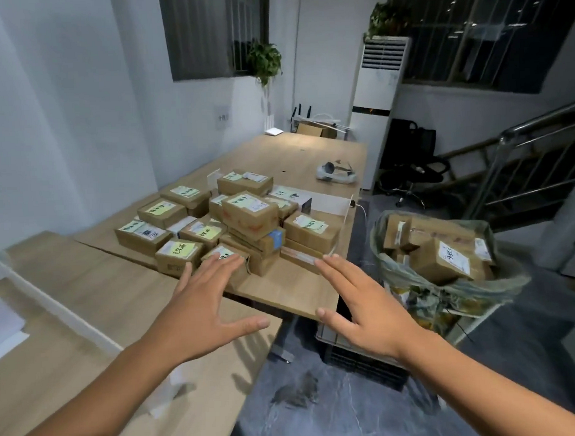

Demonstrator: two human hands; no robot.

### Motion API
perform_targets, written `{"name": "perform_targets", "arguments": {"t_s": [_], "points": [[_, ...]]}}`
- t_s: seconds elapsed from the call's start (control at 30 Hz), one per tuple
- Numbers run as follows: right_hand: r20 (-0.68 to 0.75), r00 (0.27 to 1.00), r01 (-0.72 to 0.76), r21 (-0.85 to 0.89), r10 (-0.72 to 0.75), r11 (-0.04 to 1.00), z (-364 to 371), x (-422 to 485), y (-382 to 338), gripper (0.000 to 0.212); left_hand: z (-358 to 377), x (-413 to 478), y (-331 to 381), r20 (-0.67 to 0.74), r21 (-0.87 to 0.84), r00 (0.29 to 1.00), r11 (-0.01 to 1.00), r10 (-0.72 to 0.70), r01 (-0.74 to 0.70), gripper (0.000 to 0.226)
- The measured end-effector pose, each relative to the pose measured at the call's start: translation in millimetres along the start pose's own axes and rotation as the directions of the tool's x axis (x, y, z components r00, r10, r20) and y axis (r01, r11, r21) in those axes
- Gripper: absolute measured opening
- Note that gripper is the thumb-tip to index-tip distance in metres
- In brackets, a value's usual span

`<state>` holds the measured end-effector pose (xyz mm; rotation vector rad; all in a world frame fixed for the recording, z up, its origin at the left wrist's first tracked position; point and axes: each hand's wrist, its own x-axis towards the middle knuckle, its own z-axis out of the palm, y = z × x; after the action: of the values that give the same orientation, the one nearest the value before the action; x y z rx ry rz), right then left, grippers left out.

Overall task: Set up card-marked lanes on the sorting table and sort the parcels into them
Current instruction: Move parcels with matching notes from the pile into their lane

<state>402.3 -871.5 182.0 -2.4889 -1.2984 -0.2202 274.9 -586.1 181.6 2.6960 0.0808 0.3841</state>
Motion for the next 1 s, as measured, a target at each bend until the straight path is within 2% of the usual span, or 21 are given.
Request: {"name": "perform_targets", "arguments": {"t_s": [0.17, 0.27, 0.43, 0.6, 0.77, 0.87, 1.0], "points": [[0.016, 0.994, 0.103, 0.100, -0.105, 0.990, 28, 83, 108, 0.079, 45, 91, 17, -0.096, -0.028, 0.977, 0.982, -0.191, 0.189, 0.121], [0.097, 0.974, 0.191, 0.116, -0.203, 0.975, 31, 122, 159, 0.079, 57, 133, 29, -0.053, -0.086, 0.944, 0.944, -0.325, 0.319, 0.123], [0.179, 0.952, 0.219, 0.173, -0.250, 0.960, 36, 205, 225, 0.077, 69, 196, 24, -0.109, -0.046, 0.924, 0.931, -0.366, 0.363, 0.124], [0.205, 0.941, 0.218, 0.242, -0.269, 0.946, 78, 299, 271, 0.080, 97, 255, -35, -0.116, -0.200, 0.870, 0.869, -0.479, 0.452, 0.113], [0.251, 0.933, 0.162, 0.350, -0.259, 0.923, 141, 406, 290, 0.073, 146, 334, -116, -0.155, -0.308, 0.757, 0.759, -0.635, 0.574, 0.121], [0.320, 0.906, 0.164, 0.339, -0.278, 0.926, 178, 461, 293, 0.071, 178, 374, -150, -0.171, -0.387, 0.685, 0.688, -0.708, 0.614, 0.109], [0.390, 0.864, 0.152, 0.398, -0.317, 0.905, 223, 501, 294, 0.069, 214, 410, -167, -0.187, -0.562, 0.618, 0.599, -0.764, 0.570, 0.069]]}}
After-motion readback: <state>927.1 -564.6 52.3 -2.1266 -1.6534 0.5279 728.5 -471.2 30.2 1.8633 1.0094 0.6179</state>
